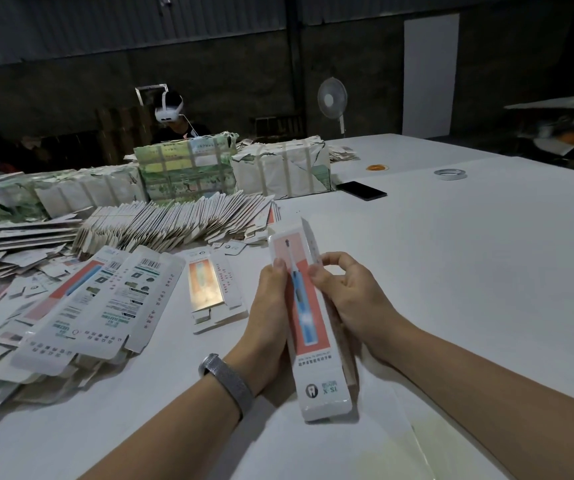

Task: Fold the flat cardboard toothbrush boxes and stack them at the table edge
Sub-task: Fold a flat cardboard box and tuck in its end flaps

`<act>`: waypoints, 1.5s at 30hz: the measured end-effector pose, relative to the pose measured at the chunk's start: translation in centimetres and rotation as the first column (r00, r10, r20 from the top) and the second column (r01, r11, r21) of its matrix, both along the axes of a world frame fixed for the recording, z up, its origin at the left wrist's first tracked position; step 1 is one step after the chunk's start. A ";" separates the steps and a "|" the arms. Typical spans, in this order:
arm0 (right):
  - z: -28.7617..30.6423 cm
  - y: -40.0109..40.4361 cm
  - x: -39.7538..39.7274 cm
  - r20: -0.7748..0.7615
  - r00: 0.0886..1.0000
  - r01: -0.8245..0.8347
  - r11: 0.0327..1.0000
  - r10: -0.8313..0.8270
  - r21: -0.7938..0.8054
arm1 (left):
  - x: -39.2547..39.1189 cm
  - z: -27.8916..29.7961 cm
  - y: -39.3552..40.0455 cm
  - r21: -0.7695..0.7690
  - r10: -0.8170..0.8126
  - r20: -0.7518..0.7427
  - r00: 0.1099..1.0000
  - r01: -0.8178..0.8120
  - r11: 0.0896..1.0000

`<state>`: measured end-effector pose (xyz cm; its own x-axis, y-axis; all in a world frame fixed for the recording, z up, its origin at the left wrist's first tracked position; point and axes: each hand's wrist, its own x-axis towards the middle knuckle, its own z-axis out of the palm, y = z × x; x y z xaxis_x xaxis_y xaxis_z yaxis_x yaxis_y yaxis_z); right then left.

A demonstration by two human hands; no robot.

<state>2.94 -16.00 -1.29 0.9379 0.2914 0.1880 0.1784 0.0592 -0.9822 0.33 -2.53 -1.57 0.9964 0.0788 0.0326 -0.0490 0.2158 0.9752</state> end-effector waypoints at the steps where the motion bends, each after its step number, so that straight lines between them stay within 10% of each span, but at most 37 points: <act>1: 0.1 0.0 0.0 0.003 1.000 0.002 1.000 -0.002 -0.017 | 0.0 0.1 0.1 0.018 0.008 -0.001 1.000 -0.008 1.000; 22: 0.1 -0.1 -0.5 -0.001 0.996 -0.089 0.996 0.089 -0.014 | 0.2 0.3 0.5 -0.093 0.006 -0.002 1.000 -0.006 0.996; 45: 0.1 0.2 0.4 -0.033 0.998 -0.041 0.994 0.045 0.098 | 0.9 -0.2 -0.2 0.388 0.027 0.237 0.971 -0.120 0.914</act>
